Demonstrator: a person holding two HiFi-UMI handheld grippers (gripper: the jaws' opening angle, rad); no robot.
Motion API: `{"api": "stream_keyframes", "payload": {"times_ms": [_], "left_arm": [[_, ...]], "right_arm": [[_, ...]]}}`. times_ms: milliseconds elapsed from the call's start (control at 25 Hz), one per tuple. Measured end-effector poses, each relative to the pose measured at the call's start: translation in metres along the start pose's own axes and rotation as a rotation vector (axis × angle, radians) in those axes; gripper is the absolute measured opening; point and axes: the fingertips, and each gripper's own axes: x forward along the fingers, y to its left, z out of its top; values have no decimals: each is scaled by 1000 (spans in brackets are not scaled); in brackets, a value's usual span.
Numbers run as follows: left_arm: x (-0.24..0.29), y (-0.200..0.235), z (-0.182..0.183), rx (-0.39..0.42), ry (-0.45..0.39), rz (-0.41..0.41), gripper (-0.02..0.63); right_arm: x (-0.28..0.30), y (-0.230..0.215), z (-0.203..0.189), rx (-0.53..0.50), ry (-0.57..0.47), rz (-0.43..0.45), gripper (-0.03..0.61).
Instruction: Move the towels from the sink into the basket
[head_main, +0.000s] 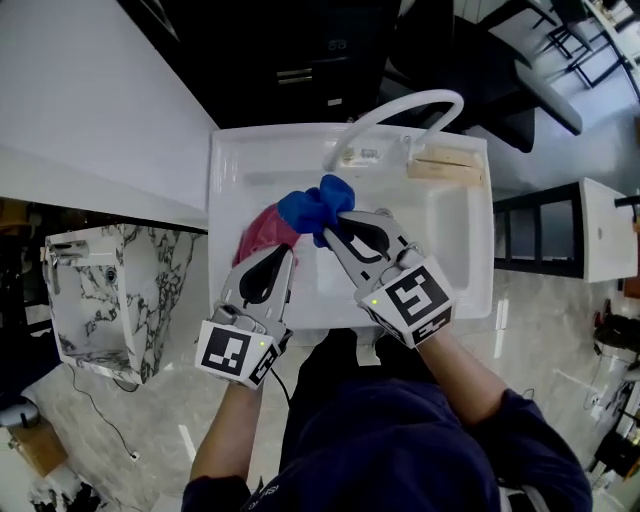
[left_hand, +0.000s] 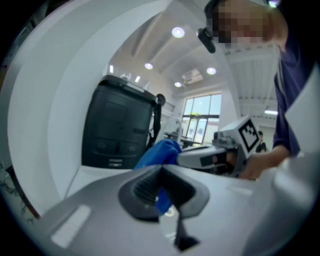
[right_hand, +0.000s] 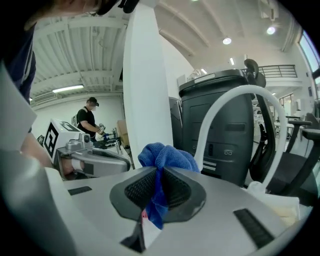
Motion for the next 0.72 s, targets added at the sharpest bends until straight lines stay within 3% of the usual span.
{"api": "stream_keyframes", "payload": {"times_ms": [720], "left_arm": [[113,-188,0,100,94,-307,8]], "right_arm": [[-190,-105,-56,151,-38,-246,35]]}}
